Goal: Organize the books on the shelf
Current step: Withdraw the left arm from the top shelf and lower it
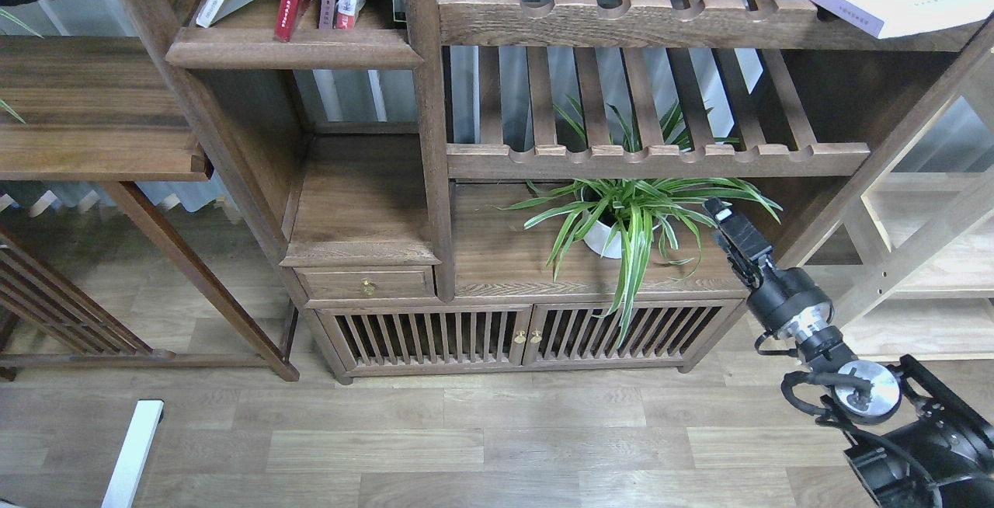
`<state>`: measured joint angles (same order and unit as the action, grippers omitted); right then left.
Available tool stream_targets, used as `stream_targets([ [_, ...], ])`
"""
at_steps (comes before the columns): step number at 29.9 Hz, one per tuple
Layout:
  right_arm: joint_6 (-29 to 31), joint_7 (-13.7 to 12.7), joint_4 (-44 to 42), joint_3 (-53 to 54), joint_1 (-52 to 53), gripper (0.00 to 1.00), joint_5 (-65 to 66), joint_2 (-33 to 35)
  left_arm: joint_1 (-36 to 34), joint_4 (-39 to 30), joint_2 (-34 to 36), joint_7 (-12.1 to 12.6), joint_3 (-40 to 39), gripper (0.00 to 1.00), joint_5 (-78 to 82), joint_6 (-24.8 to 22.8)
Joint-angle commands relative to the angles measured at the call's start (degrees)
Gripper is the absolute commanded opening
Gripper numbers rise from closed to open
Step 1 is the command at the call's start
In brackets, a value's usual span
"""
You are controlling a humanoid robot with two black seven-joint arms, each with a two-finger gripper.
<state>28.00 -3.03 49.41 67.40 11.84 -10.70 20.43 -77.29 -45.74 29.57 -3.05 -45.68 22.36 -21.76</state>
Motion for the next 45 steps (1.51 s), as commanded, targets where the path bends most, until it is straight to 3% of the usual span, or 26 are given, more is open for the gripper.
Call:
stream_targets([
  [1, 0.00, 0.04, -0.45, 0.10, 1.07, 0.92, 0.15, 0.04, 1.17, -0.05, 0.57, -0.64, -0.02, 0.99, -2.32, -6.24],
  [13, 0.00, 0.04, -0.89, 2.65, 1.78, 0.93, 0.06, 1.36, 6.00, -6.28, 0.49, -1.96, -0.99, 0.99, -10.58, -6.24],
  [23, 0.00, 0.04, -0.81, 9.06, 1.52, 0.93, -0.02, 2.41, 20.58, -17.43, -0.21, -1.87, -3.27, 0.99, -22.10, -6.24],
  [31, 0.00, 0.04, 0.07, 12.84, 1.52, 0.93, -0.02, 3.38, 30.44, -25.97, -8.11, -1.52, -4.86, 0.99, -23.77, -6.24],
  [40, 0.00, -0.04, 4.90, 15.04, 1.43, 0.93, -4.41, 4.79, 40.89, -27.47, -19.46, -0.38, -4.24, 0.99, -23.51, -6.24],
  [45, 0.00, 0.13, 5.61, 15.30, 1.60, 0.93, -4.77, 5.32, 46.77, -30.46, -25.00, 2.52, -3.01, 0.99, -23.33, -6.24],
])
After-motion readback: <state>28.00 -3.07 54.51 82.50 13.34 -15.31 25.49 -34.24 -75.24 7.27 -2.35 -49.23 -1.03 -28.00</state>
